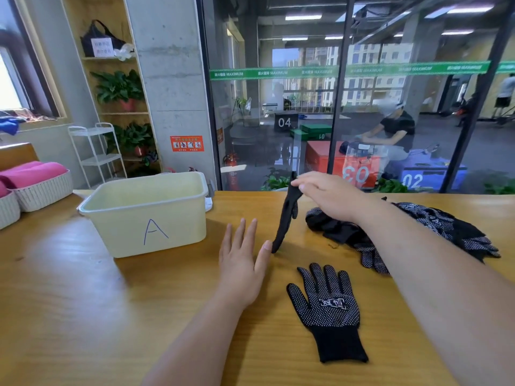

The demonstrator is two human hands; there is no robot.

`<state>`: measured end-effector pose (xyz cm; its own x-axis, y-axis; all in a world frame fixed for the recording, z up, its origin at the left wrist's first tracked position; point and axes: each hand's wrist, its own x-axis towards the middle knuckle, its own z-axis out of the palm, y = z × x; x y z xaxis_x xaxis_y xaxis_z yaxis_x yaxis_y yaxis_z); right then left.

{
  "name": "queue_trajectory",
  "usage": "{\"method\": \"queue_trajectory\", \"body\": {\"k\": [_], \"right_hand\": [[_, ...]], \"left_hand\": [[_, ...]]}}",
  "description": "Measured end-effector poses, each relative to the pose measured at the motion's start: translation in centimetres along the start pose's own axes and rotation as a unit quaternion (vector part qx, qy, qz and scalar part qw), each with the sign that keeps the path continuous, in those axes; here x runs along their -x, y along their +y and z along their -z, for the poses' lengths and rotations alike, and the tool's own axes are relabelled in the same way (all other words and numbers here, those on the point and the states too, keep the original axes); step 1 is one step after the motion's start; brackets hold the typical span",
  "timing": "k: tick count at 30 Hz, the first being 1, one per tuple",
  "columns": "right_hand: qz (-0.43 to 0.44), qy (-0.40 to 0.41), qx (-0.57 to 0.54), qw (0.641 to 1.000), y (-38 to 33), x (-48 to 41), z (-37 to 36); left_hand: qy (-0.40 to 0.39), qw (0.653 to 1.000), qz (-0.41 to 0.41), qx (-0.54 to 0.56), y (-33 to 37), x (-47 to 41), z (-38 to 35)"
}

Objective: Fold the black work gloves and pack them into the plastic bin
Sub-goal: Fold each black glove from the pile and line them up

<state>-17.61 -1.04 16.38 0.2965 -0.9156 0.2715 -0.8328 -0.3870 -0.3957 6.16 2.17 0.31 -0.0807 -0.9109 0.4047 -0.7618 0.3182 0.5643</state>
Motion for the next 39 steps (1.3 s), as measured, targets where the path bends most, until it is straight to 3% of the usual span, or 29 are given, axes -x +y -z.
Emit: {"method": "queue_trajectory", "body": {"k": [3,5,7,11,15,21,39], "right_hand": [[0.026,0.032,0.106,0.993,0.3,-3.0,1.0],[0.074,0.091,0.193,0.974,0.3,-3.5,1.0],[0.117,0.101,0.244,0.957,-0.1,-2.5,0.1],[0.129,-0.055,0.28,0.95,0.5,1.6,-5.4],[0.077,-0.159,0.198,0.964,3.1,5.5,-10.8],[0.048,-0.155,0.114,0.98,3.5,7.4,-11.1],[-0.026,-0.005,0.053,0.998,9.0,12.5,-8.8]], "left_hand": [[-0.017,1.0,-0.002,-0.001,-0.1,0.0,-0.1],[-0.019,1.0,-0.003,-0.002,-0.2,-0.1,-0.1],[-0.016,1.0,-0.003,-0.002,-0.2,-0.2,-0.2],[-0.013,1.0,-0.011,-0.017,-0.4,-0.3,-0.5],[-0.051,0.997,-0.023,-0.052,0.1,-0.2,-0.5],[-0.091,0.989,-0.062,-0.104,0.3,0.3,-0.6],[-0.109,0.98,-0.092,-0.135,0.2,0.3,-0.8]]}}
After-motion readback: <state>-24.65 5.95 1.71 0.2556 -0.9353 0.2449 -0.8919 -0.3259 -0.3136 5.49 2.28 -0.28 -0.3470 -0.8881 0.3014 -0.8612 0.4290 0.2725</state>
